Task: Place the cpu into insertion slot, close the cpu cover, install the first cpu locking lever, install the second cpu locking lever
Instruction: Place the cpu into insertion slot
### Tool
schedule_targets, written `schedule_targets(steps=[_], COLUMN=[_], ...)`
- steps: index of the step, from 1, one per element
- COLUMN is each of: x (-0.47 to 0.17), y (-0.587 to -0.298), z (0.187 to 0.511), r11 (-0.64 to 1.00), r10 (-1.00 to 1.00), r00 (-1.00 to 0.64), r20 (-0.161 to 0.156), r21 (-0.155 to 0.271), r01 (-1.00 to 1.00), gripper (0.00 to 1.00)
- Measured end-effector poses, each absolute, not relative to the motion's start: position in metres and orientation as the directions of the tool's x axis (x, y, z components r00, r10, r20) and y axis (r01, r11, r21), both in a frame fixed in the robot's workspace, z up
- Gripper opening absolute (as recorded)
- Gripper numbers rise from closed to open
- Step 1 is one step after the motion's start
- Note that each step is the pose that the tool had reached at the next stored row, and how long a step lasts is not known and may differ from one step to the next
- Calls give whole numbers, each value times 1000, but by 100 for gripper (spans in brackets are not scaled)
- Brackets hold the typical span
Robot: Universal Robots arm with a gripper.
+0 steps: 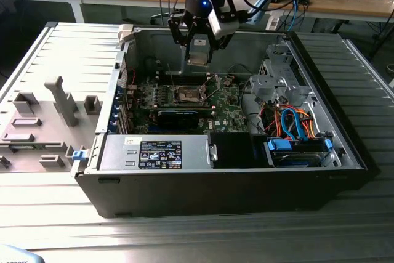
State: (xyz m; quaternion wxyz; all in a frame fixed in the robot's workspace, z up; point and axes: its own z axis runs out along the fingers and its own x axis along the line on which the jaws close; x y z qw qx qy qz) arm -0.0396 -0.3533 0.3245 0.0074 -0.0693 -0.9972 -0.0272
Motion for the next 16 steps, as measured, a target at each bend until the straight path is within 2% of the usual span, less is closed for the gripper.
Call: schedule_targets(steps=[16], x=[-40], y=[-353], z=[323], r11=[985], r10=[166], r00=[-986], r20=[18], r21=[53], r01=[167], gripper=[54])
